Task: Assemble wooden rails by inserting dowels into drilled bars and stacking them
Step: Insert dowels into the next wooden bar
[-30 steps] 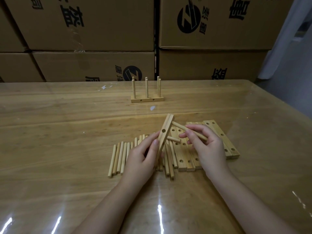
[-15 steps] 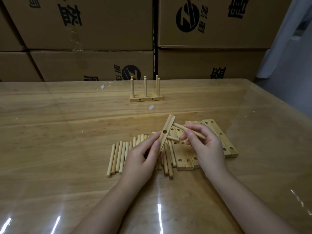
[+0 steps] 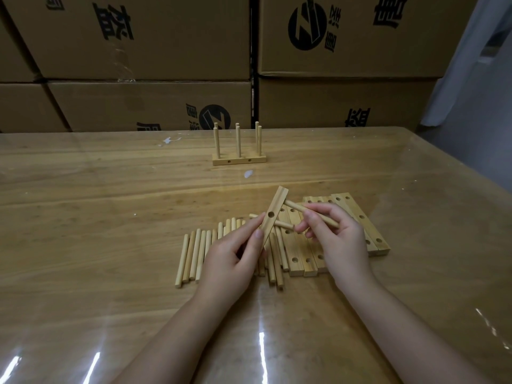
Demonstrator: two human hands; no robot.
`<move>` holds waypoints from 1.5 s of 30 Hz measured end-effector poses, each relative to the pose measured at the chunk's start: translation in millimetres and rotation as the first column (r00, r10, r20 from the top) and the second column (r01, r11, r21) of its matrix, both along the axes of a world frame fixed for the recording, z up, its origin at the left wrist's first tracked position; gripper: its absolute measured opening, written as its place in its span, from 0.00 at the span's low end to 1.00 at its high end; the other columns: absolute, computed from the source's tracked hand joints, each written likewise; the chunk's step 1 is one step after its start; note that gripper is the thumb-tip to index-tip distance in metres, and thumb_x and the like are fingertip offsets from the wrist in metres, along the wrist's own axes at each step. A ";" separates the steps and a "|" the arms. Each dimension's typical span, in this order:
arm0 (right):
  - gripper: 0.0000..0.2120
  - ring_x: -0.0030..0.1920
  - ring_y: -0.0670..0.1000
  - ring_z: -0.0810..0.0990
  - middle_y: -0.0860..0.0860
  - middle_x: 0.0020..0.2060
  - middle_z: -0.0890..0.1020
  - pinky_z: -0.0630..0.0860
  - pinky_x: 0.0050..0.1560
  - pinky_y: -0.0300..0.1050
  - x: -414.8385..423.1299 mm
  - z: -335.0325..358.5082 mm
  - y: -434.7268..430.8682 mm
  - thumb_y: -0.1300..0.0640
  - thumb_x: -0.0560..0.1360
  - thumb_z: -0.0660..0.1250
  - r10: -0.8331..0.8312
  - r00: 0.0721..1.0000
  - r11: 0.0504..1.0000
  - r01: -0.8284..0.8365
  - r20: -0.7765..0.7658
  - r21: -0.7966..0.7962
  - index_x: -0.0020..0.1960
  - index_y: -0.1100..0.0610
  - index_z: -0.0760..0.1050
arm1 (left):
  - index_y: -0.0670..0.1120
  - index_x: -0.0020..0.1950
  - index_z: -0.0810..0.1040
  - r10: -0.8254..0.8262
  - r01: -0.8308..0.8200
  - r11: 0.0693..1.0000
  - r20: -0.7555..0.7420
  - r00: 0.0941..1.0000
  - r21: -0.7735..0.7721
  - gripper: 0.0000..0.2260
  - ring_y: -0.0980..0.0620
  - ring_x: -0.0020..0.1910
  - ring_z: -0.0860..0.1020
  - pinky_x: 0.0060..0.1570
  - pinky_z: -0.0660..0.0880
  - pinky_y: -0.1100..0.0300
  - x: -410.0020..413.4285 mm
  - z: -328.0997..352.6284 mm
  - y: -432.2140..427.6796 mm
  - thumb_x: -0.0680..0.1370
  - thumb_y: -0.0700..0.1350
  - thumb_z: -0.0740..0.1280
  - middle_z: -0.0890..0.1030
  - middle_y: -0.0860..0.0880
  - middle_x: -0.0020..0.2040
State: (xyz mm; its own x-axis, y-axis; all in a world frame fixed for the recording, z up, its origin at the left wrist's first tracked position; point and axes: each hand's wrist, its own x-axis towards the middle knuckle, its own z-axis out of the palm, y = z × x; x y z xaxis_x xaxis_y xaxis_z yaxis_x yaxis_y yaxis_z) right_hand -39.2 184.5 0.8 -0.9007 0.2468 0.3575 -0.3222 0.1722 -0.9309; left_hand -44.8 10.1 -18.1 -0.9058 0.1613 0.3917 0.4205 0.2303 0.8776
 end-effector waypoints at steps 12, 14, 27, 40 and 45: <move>0.04 0.33 0.44 0.81 0.50 0.30 0.82 0.75 0.35 0.32 -0.1 0.2 1.1 0.58 0.76 0.65 0.016 1.000 0.999 -0.016 0.017 -0.034 0.48 0.51 0.78 | 0.60 0.63 0.74 0.015 -0.018 0.997 -0.047 0.999 -0.079 0.13 0.66 0.47 0.80 0.46 0.75 0.71 -2.8 -2.5 -3.1 0.80 0.49 0.61 0.81 0.66 0.48; 0.06 0.34 0.43 0.81 0.50 0.32 0.83 0.75 0.36 0.32 -0.1 1.9 1.1 0.57 0.75 0.66 0.042 0.999 0.999 -0.041 0.025 -0.029 0.52 0.51 0.77 | 0.62 0.61 0.74 0.007 -0.009 0.997 -0.024 1.000 -0.073 0.13 0.63 0.45 0.81 0.44 0.75 0.69 -4.3 -2.5 -3.6 0.81 0.47 0.61 0.82 0.60 0.44; 0.06 0.33 0.45 0.80 0.49 0.36 0.83 0.77 0.35 0.35 0.7 4.3 1.5 0.55 0.75 0.65 0.024 0.998 0.996 -0.029 -0.055 -0.087 0.51 0.53 0.75 | 0.64 0.59 0.74 0.124 -0.124 0.992 -0.012 0.992 0.008 0.12 0.57 0.39 0.82 0.41 0.79 0.50 -7.4 -5.9 -3.7 0.78 0.53 0.58 0.82 0.56 0.41; 0.04 0.32 0.46 0.79 0.51 0.36 0.83 0.77 0.35 0.36 -7.1 -4.8 9.4 0.59 0.77 0.63 -0.063 0.998 0.993 0.062 -0.003 -0.101 0.47 0.55 0.77 | 0.67 0.58 0.74 0.168 -0.168 0.986 -0.022 0.986 -0.013 0.12 0.54 0.39 0.82 0.43 0.79 0.42 -7.4 -5.9 -3.0 0.78 0.53 0.59 0.83 0.53 0.42; 0.05 0.32 0.45 0.78 0.50 0.34 0.83 0.76 0.36 0.35 -8.5 -6.7 11.0 0.58 0.77 0.63 -0.074 0.997 0.992 0.077 0.031 -0.099 0.45 0.54 0.78 | 0.63 0.62 0.74 0.167 -0.168 0.985 -0.036 0.985 -0.036 0.14 0.57 0.44 0.82 0.46 0.80 0.46 -7.1 -7.1 -4.3 0.78 0.52 0.60 0.83 0.62 0.47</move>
State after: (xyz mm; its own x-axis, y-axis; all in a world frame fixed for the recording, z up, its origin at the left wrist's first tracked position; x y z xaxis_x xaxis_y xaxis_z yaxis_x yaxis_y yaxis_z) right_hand -47.7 195.5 -5.9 -0.8871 0.3482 0.3031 -0.2862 0.1003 -0.9529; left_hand -51.9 5.8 -25.2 -0.9081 0.0238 0.4180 0.4014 0.3332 0.8531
